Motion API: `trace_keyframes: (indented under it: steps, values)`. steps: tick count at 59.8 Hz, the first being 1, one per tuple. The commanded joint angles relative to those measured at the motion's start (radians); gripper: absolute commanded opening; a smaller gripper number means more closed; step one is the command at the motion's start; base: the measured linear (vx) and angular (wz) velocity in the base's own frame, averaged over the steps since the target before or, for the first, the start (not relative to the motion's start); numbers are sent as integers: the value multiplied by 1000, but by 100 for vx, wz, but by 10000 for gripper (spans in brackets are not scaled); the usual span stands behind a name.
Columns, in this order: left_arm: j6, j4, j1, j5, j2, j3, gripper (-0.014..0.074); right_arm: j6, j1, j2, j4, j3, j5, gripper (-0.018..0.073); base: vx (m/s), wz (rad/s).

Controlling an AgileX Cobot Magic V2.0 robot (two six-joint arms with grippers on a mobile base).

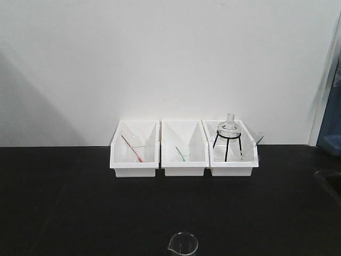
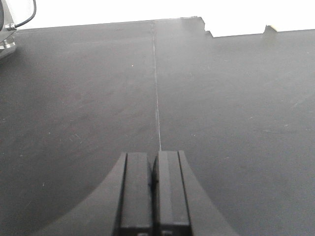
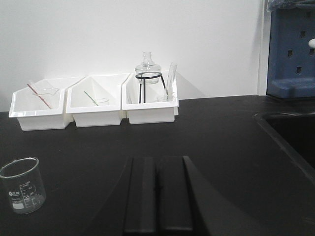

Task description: Pick beaker and place in left cabinet

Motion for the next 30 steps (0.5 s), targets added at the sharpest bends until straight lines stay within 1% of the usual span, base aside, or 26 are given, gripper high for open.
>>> trace_keyframes:
  steps: [1,30]
  values:
    - [-4,3,-5,-75,-10,-15,4,-10,-4,-10,-1,6,-83,-8,0,0]
    - [-4,3,-5,-75,-10,-15,4,-10,-4,-10,-1,6,-83,-8,0,0]
